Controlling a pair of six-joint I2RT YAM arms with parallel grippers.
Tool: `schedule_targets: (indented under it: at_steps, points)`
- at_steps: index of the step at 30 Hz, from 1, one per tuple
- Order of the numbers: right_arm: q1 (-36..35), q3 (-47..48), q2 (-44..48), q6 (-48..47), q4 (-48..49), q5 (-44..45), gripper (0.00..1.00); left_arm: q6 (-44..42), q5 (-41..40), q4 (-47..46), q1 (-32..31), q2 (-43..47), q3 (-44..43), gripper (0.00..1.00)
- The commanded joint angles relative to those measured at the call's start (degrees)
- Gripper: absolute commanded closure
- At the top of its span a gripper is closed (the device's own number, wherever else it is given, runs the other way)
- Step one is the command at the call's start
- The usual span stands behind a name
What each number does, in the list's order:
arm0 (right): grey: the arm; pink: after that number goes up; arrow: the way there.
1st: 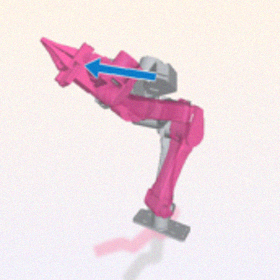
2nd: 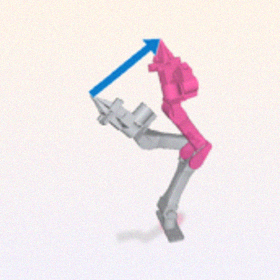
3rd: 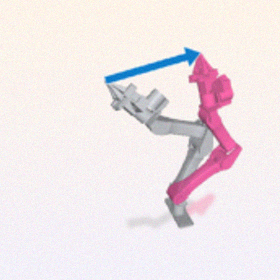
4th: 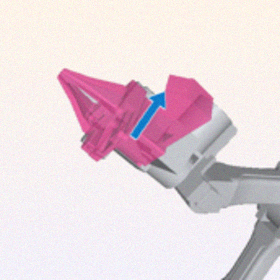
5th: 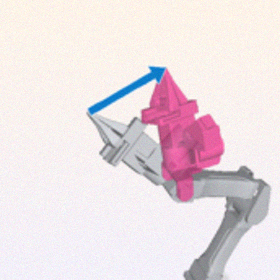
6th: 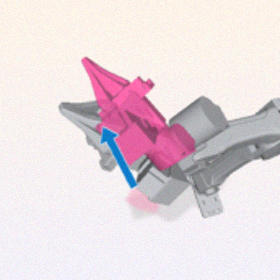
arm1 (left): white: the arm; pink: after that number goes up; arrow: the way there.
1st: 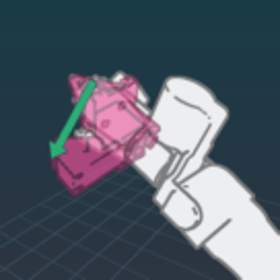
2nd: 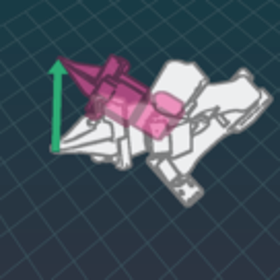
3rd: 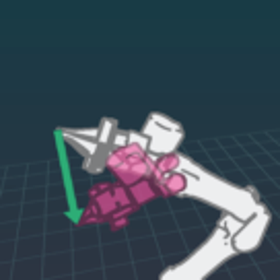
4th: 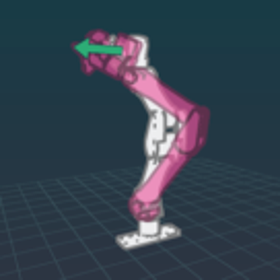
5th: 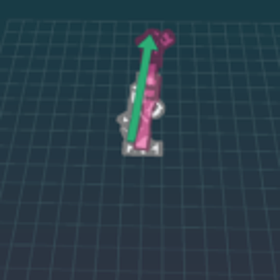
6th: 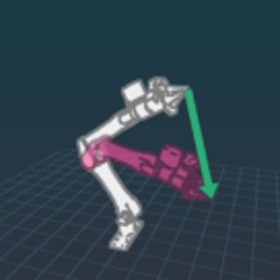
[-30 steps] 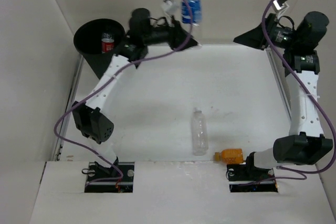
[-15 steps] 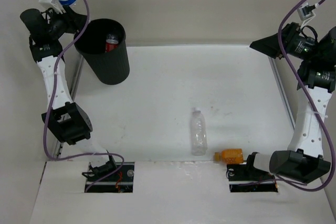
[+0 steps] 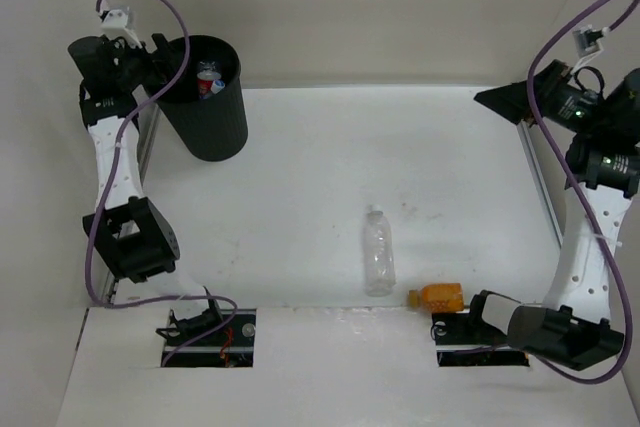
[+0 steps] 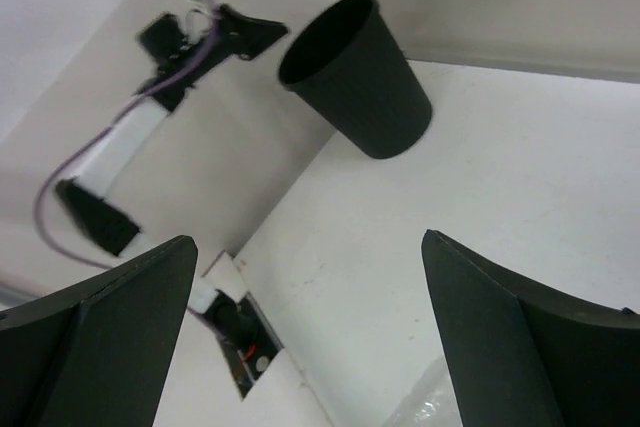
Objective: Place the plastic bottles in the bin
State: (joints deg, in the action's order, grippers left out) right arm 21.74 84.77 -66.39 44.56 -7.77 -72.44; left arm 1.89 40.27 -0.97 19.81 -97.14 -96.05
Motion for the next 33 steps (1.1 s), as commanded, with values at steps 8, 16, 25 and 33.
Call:
schedule_targets:
  at_steps: [8, 16, 25, 33]
  points:
    - [-36.4, -14.2, -3.3, -47.8, -46.5, 64.1, 0.00, -3.5, -22.8, 14.1, 4.0, 31.5, -1.9, 0.00]
    - [-43.7, -24.9, -10.6, -36.7, -45.9, 61.2, 0.00, -2.3, -24.1, 22.8, 6.6, 40.9, -1.8, 0.00]
    - [-51.0, -19.5, -22.3, -33.5, -42.3, 53.4, 0.00, -1.4, -22.8, 25.2, 6.4, 42.3, -2.6, 0.00]
    - [-54.2, -17.5, -29.9, -33.3, -37.4, 52.8, 0.02, -1.5, -22.8, 26.6, 5.3, 41.1, -3.9, 0.00]
